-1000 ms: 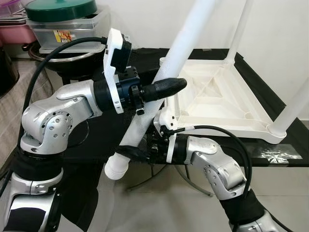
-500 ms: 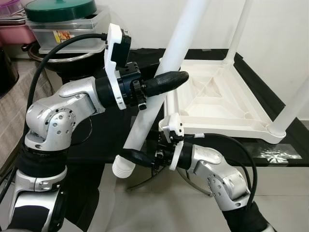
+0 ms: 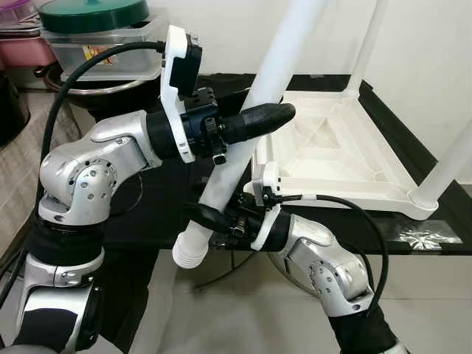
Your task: Building children table
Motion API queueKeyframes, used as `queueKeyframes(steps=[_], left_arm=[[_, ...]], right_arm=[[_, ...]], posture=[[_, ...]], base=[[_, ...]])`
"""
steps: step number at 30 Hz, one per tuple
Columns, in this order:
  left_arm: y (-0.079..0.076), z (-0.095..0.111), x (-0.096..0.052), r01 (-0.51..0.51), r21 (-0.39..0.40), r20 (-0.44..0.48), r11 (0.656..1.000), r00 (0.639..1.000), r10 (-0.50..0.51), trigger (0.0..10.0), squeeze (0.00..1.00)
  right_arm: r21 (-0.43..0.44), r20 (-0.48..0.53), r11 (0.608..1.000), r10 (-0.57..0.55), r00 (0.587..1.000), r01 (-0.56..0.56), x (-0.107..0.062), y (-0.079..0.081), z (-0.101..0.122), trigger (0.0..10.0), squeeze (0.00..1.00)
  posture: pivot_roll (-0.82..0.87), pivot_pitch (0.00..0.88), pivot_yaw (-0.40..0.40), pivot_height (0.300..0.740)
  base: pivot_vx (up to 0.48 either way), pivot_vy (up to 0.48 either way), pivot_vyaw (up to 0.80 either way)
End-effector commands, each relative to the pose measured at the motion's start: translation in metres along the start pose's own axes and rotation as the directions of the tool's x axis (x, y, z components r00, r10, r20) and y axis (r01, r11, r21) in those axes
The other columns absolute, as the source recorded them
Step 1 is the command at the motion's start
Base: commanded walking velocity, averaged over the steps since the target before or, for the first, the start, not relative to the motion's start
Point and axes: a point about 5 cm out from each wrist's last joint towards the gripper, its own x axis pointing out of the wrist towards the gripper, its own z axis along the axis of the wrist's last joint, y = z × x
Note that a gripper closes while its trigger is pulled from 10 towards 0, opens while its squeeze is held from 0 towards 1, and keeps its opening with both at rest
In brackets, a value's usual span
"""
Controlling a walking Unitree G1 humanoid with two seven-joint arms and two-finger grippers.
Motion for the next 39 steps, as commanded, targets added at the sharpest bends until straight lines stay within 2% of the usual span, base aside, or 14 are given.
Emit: queueKeyframes(steps=[1,9,10,15,20,24,25,27,28,29,30,31,34,39], left_arm=[[0.0,0.004,0.0,0.006,0.016,0.014,1.0,1.0,-0.006,0.0,0.0],[0.003,0.006,-0.001,-0.023,0.039,0.032,0.999,0.999,0.022,0.0,0.0],[0.006,0.007,-0.003,-0.049,0.041,0.037,0.998,0.998,0.047,10.0,1.0],[0.014,0.021,-0.019,-0.122,0.036,0.113,0.992,0.987,0.117,10.0,1.0],[0.021,0.061,-0.068,-0.275,0.028,0.283,0.961,0.924,0.257,10.0,1.0],[0.021,0.068,-0.079,-0.306,0.028,0.313,0.951,0.907,0.283,10.0,1.0],[0.024,0.078,-0.101,-0.404,0.021,0.357,0.915,0.857,0.37,10.0,1.0],[0.026,0.081,-0.111,-0.45,0.014,0.374,0.893,0.83,0.413,10.0,1.0],[0.035,0.073,-0.126,-0.572,-0.031,0.361,0.819,0.758,0.543,10.0,1.0],[0.045,0.056,-0.14,-0.724,-0.031,0.302,0.689,0.651,0.697,10.0,1.0],[0.05,0.045,-0.149,-0.807,-0.015,0.259,0.59,0.566,0.782,10.0,1.0],[0.052,0.021,-0.156,-0.867,0.0,0.186,0.498,0.489,0.852,10.0,0.0],[0.035,-0.046,-0.151,-0.892,0.064,-0.022,0.447,0.446,0.895,10.0,0.0],[0.001,-0.093,-0.122,-0.854,0.019,-0.108,0.521,0.516,0.85,10.0,0.0]], right_arm=[[0.008,0.011,0.999,0.05,0.999,-0.05,0.001,0.006,0.0,0.0,0.0],[-0.006,-0.003,1.0,0.027,1.0,-0.027,-0.002,0.002,0.0,0.0,0.0],[-0.013,-0.008,1.0,0.015,1.0,-0.015,-0.003,0.0,0.0,0.0,0.0],[-0.042,-0.008,0.998,-0.043,0.999,0.042,-0.008,-0.008,0.006,0.0,0.0],[-0.078,0.09,0.973,-0.212,0.973,0.219,-0.025,-0.031,0.035,0.0,0.0],[-0.077,0.119,0.963,-0.247,0.962,0.257,-0.029,-0.035,0.042,0.0,0.0],[-0.09,0.161,0.938,-0.317,0.935,0.333,-0.036,-0.042,0.053,0.0,0.0],[-0.096,0.179,0.927,-0.344,0.922,0.364,-0.039,-0.045,0.057,0.0,0.0],[-0.099,0.2,0.91,-0.379,0.903,0.404,-0.041,-0.047,0.064,0.4,0.0],[-0.101,0.212,0.895,-0.408,0.888,0.435,-0.042,-0.049,0.069,9.6,0.0],[-0.101,0.218,0.886,-0.425,0.879,0.453,-0.043,-0.049,0.071,9.6,0.0],[-0.111,0.216,0.874,-0.444,0.87,0.474,-0.042,-0.048,0.073,10.0,0.0],[-0.19,0.152,0.842,-0.482,0.863,0.504,-0.037,-0.042,0.066,10.0,0.0],[-0.218,0.104,0.829,-0.505,0.857,0.515,-0.034,-0.033,0.051,10.0,0.0]], posture=[[0.1,0.085,-0.021,0.74],[0.1,0.085,-0.02,0.74],[0.1,0.085,-0.02,0.74],[0.09,0.086,-0.018,0.74],[0.09,0.085,-0.016,0.74],[0.08,0.085,-0.017,0.74],[0.08,0.085,-0.016,0.74],[0.08,0.085,-0.016,0.74],[0.08,0.084,-0.015,0.74],[0.09,0.082,-0.016,0.74],[0.09,0.082,-0.016,0.74],[0.09,0.078,-0.019,0.74],[0.09,0.073,-0.022,0.74],[0.08,0.062,-0.036,0.74]], base=[[0.0,0.0,0.0],[0.0,0.0,0.0],[0.0,0.0,0.0],[0.0,0.0,0.0],[0.0,0.0,0.0],[0.0,0.0,0.0],[0.0,0.0,0.0],[0.0,0.0,0.0],[0.0,0.0,0.0],[0.0,0.0,0.0],[0.0,0.0,0.0],[0.0,0.0,0.0],[0.0,0.0,0.0],[0.0,0.0,0.0]])
